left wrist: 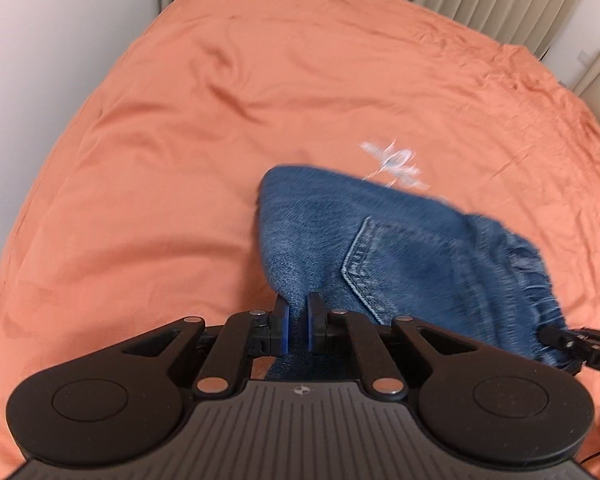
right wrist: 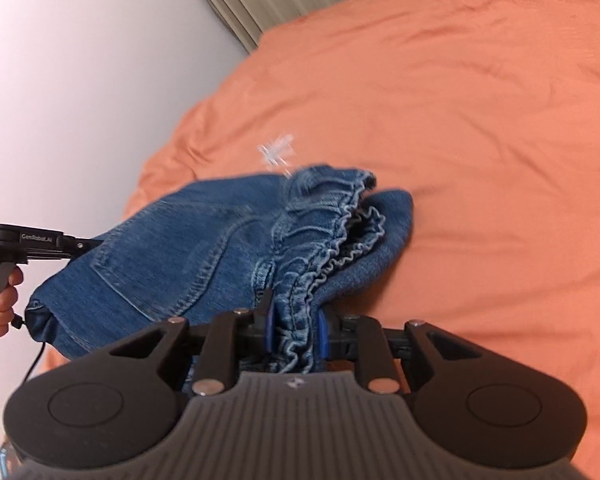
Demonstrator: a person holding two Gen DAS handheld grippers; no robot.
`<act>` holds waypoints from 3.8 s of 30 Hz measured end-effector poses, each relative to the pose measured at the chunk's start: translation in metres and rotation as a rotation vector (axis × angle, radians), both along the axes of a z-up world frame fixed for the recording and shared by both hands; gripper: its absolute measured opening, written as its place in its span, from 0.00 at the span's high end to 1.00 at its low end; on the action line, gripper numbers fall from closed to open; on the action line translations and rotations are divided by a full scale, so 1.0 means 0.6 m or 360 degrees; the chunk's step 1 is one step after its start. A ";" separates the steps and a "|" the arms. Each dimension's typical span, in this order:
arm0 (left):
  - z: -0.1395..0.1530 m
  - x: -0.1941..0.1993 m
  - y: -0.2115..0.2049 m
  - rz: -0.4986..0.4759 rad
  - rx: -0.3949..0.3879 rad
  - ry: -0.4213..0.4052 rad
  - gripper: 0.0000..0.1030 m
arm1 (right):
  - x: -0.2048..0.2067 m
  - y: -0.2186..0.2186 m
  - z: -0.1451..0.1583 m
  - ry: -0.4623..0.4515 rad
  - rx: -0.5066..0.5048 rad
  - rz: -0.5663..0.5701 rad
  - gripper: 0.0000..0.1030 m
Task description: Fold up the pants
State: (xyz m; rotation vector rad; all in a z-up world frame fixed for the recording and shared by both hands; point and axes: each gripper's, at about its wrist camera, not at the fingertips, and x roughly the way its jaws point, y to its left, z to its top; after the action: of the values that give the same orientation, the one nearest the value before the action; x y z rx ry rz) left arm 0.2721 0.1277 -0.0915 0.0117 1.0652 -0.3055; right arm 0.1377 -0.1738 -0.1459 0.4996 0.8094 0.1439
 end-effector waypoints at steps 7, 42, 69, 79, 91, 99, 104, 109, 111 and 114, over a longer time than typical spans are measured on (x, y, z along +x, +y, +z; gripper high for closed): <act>-0.071 -0.009 0.012 0.0008 0.0061 0.0073 0.92 | 0.030 0.011 -0.052 0.0156 -0.0076 -0.0015 0.84; 0.255 -0.340 0.010 0.0046 0.0523 -0.0515 0.54 | -0.178 0.132 0.201 -0.0539 -0.0607 0.0018 0.27; 0.071 -0.499 -0.112 0.0185 0.0353 -0.0614 0.30 | -0.325 0.265 0.122 -0.0443 -0.0829 -0.0161 0.11; 0.078 -0.501 -0.107 0.0220 0.0326 -0.0597 0.30 | -0.328 0.260 0.132 -0.0471 -0.0805 -0.0192 0.10; 0.079 -0.506 -0.107 0.0223 0.0333 -0.0586 0.30 | -0.331 0.256 0.131 -0.0464 -0.0776 -0.0198 0.10; 0.080 -0.507 -0.106 0.0224 0.0332 -0.0584 0.30 | -0.334 0.253 0.131 -0.0469 -0.0771 -0.0206 0.10; 0.081 -0.509 -0.109 0.0224 0.0344 -0.0586 0.30 | -0.335 0.253 0.130 -0.0468 -0.0769 -0.0205 0.10; 0.081 -0.509 -0.107 0.0225 0.0345 -0.0585 0.30 | -0.335 0.254 0.129 -0.0468 -0.0769 -0.0210 0.10; 0.081 -0.510 -0.108 0.0225 0.0349 -0.0584 0.30 | -0.335 0.255 0.129 -0.0470 -0.0767 -0.0216 0.10; 0.081 -0.510 -0.107 0.0225 0.0352 -0.0582 0.30 | -0.335 0.255 0.129 -0.0469 -0.0764 -0.0221 0.10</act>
State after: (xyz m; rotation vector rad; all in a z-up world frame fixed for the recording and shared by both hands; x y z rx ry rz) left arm -0.0338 0.0632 -0.0430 0.1831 0.7270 -0.0520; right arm -0.0633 -0.0207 -0.0685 0.0745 0.4934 -0.1043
